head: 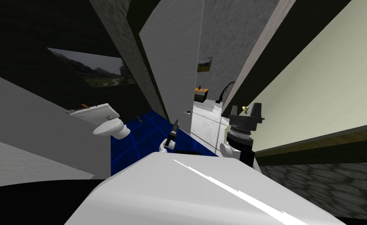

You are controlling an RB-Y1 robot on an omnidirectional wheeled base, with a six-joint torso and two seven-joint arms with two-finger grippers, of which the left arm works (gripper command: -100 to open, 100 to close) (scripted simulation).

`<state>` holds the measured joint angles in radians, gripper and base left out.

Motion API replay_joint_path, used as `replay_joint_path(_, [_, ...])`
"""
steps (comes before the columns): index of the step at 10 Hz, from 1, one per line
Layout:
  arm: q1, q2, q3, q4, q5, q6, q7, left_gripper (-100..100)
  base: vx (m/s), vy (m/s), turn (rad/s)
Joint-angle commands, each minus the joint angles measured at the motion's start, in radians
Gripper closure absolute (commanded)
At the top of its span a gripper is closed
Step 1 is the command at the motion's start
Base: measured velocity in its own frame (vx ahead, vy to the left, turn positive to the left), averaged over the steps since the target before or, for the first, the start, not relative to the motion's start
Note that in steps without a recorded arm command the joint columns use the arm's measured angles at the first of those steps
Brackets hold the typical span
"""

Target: Push the door open

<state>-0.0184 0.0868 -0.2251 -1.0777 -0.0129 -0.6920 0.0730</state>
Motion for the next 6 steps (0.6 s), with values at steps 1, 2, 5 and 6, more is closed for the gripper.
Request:
replay_joint_path(1, [-0.016,0.000,-0.010,0.042,0.002,-0.011,0.005,-100,0.049,0.052,-0.125])
replay_joint_path(2, [-0.028,0.000,-0.017,0.072,0.004,-0.019,0.007,-100,0.064,0.084,-0.128])
replay_joint_path(5, [-0.050,-0.003,-0.029,0.128,0.007,-0.033,0.011,-100,0.045,0.065,-0.072])
replay_joint_path(6, [-0.061,-0.004,-0.035,0.156,0.008,-0.040,0.013,-100,0.057,0.066,-0.134])
